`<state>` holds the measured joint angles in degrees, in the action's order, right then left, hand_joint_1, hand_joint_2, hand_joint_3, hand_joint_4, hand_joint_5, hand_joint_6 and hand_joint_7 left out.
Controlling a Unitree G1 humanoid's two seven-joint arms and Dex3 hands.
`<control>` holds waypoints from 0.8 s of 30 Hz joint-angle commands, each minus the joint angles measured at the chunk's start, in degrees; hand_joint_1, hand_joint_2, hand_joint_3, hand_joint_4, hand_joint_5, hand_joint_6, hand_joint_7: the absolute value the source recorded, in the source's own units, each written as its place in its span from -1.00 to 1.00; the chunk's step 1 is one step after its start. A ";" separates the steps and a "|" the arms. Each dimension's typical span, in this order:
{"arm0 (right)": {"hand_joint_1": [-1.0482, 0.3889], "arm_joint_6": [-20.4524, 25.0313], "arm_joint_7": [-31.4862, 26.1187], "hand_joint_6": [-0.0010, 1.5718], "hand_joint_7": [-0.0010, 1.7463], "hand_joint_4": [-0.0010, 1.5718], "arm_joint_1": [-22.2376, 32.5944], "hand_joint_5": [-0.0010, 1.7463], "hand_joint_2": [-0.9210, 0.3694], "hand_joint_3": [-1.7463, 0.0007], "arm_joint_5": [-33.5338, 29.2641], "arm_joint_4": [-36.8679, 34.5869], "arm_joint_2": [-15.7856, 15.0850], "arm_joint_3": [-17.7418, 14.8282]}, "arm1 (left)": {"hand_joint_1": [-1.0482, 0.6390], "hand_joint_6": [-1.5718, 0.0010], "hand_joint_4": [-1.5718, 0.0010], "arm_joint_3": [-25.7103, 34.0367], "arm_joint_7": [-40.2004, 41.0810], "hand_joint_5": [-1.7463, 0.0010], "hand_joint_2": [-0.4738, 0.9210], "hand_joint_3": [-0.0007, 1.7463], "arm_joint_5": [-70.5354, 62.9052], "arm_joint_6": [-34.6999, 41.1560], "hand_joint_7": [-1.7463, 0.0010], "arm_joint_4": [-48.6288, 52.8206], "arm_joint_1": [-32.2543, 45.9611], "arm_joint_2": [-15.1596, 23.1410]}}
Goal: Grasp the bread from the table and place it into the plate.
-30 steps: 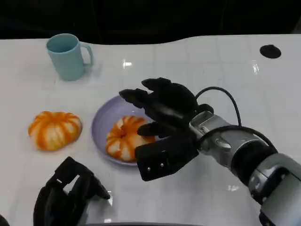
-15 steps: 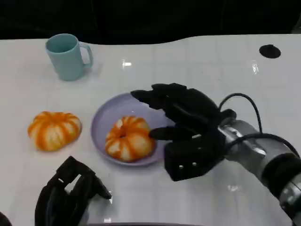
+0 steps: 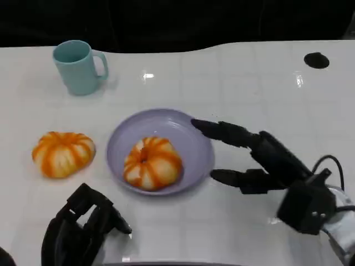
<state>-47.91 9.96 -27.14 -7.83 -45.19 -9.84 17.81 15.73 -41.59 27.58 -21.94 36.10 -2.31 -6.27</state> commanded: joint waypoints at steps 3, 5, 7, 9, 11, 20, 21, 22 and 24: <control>-0.43 8.69 17.60 -0.18 -0.81 -0.12 6.80 -0.53 -1.00 0.56 18.35 7.64 -0.61 -6.65 | -0.42 0.39 0.20 0.39 0.14 -1.00 1.00 -0.70 0.91 1.00 -0.78 -0.51 0.14 0.54; -0.42 12.97 23.91 -0.05 -0.80 -0.08 9.09 -0.39 -1.00 0.58 24.91 9.28 0.43 -8.84 | -0.41 0.39 0.20 0.43 0.00 -1.00 1.00 -0.70 1.04 1.24 -0.77 -0.52 0.15 0.60; -0.43 17.82 27.76 0.05 -0.77 -0.11 11.22 -0.13 -1.00 0.60 29.03 11.42 1.08 -10.60 | -0.41 0.39 0.20 0.40 0.06 -1.00 1.00 -0.70 1.05 1.56 -0.77 -0.92 0.29 0.63; -0.43 21.99 29.56 0.10 -0.71 -0.13 14.01 0.07 -1.00 0.60 31.79 13.97 1.75 -12.31 | -0.42 0.39 0.21 0.29 -0.07 -1.00 1.00 -0.69 0.86 1.54 -0.77 -1.10 0.32 0.80; -0.41 25.37 30.64 0.13 -0.61 -0.14 16.39 0.26 -1.00 0.59 33.97 15.86 2.45 -14.06 | -0.43 0.39 0.21 0.24 -0.23 -1.00 1.00 -0.69 0.74 1.50 -0.77 -1.04 0.28 0.98; -0.41 39.33 36.51 -0.01 0.20 -0.06 20.34 0.71 -1.00 0.57 40.89 18.12 3.03 -21.15 | -0.43 0.35 0.19 0.41 -0.06 -1.00 1.00 -0.69 0.46 0.91 -0.73 -0.71 0.11 1.28; -0.42 40.77 36.55 0.01 0.22 -0.04 20.70 0.73 -1.00 0.57 41.12 18.37 3.01 -21.70 | -0.43 0.34 0.19 0.40 0.02 -1.00 1.00 -0.69 0.52 1.11 -0.73 -0.94 0.26 1.25; -0.42 41.81 36.55 0.02 0.25 -0.01 20.96 0.75 -1.00 0.59 41.18 18.63 3.06 -22.16 | -0.43 0.34 0.19 0.39 0.08 -1.00 1.00 -0.69 0.56 1.27 -0.73 -1.10 0.36 1.23; -0.39 44.61 36.81 -0.04 0.42 -0.02 22.11 0.83 -1.00 0.59 41.49 19.65 2.97 -23.00 | -0.43 0.34 0.20 0.23 0.73 -1.00 1.00 -0.69 0.16 1.37 -0.73 -1.61 0.67 1.29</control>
<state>-6.15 46.25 -6.50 32.62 -27.04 -6.19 -3.77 15.82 -41.48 27.96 -20.52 35.53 -2.28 -6.00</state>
